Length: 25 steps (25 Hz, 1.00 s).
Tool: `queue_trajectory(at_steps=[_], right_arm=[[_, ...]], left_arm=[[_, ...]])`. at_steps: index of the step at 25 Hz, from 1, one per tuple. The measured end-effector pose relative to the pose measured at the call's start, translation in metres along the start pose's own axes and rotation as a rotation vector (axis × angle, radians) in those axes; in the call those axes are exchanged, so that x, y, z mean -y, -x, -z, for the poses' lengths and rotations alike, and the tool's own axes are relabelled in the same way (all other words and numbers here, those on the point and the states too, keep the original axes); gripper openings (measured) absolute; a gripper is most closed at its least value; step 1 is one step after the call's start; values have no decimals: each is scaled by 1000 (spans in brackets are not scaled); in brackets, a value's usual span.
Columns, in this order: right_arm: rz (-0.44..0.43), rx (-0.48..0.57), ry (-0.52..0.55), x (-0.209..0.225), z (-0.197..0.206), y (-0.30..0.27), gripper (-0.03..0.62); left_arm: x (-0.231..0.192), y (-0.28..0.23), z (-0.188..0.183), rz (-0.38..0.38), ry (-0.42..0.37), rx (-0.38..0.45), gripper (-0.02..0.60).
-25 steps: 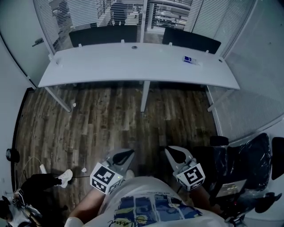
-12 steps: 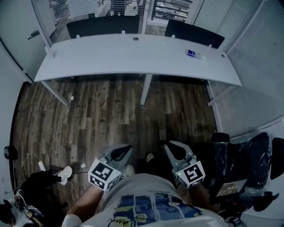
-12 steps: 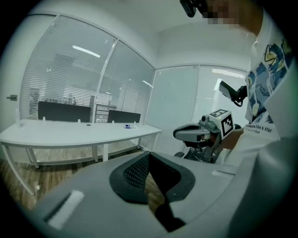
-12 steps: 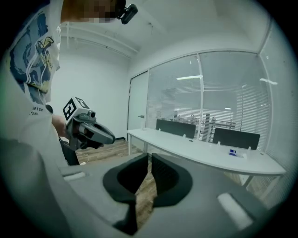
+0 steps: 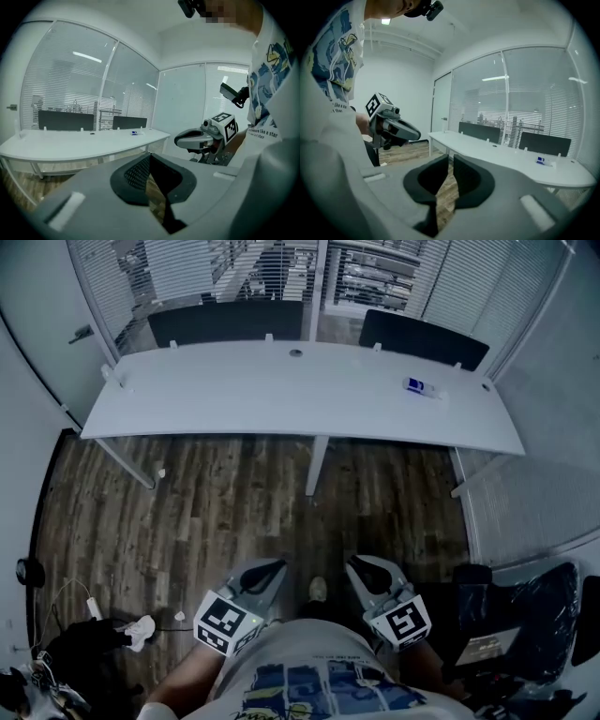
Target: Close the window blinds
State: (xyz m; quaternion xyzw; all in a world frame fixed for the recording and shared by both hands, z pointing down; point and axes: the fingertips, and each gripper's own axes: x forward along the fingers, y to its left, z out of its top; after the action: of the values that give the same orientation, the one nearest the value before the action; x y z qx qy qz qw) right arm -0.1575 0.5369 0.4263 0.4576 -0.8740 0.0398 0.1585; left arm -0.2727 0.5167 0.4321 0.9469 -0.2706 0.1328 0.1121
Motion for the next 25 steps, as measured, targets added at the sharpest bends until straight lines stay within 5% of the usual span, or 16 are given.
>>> queue_trajectory(at_steps=[14,25], right_arm=[[-50,-3,52,148,10,-27,23],[-44,-13,-7,209,22,-57,23]], left_arm=[[-32,-132,-64,-56,-24,8,5],[-62,-185,-79,-72,-26,-32,5]])
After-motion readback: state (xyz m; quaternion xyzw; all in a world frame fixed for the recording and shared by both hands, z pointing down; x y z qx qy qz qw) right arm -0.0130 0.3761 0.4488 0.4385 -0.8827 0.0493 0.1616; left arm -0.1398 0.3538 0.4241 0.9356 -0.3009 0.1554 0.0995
